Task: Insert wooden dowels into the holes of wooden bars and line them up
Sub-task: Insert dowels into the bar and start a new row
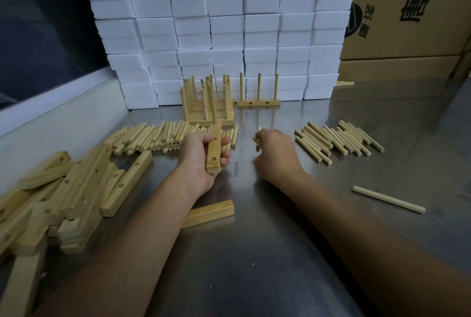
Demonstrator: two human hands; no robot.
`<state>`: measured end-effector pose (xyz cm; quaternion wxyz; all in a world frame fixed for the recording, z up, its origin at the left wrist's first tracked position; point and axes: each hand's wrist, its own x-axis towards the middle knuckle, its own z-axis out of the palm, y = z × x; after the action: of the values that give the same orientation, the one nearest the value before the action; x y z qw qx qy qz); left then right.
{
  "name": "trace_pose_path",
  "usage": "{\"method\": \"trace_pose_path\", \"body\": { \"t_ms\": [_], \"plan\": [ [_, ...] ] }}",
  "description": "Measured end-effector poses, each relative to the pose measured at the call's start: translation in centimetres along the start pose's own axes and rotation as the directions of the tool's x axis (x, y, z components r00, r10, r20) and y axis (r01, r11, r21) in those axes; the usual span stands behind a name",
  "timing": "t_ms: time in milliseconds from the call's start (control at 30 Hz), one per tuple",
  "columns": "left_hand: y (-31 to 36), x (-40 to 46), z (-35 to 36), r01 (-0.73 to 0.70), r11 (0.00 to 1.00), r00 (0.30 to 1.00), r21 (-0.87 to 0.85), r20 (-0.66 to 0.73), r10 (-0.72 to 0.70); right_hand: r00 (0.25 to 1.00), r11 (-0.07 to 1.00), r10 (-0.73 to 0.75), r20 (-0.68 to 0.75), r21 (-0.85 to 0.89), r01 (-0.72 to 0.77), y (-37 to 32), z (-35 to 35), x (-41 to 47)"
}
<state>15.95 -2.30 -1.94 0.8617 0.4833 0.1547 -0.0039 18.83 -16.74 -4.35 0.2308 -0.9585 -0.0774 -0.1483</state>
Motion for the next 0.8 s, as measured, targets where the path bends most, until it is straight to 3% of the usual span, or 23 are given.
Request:
{"method": "trace_pose_path", "body": {
  "t_ms": [233, 433, 633, 800],
  "plan": [
    [-0.44, 0.02, 0.22, -0.023, 0.982, 1.0, 0.189, 0.002, 0.023, 0.995, 0.994, 0.006, -0.101, 0.113, 0.005, -0.03, 0.37, -0.22],
    [-0.3, -0.02, -0.05, -0.033, 0.994, 0.999, 0.109, 0.028, 0.03, 0.976, 0.941, 0.007, -0.215, 0.333, 0.066, 0.36, 0.28, -0.49],
    [-0.44, -0.34, 0.44, -0.009, 0.984, 0.996, 0.175, 0.084, -0.006, 0.956, 0.862, 0.028, -0.291, 0.492, 0.124, 0.17, -0.17, -0.8],
    [-0.67, -0.02, 0.35, 0.024, 0.987, 0.991, 0.16, 0.129, -0.045, 0.963, 0.82, 0.08, -0.257, 0.566, 0.083, 0.22, 0.17, -0.75]
  ]
}}
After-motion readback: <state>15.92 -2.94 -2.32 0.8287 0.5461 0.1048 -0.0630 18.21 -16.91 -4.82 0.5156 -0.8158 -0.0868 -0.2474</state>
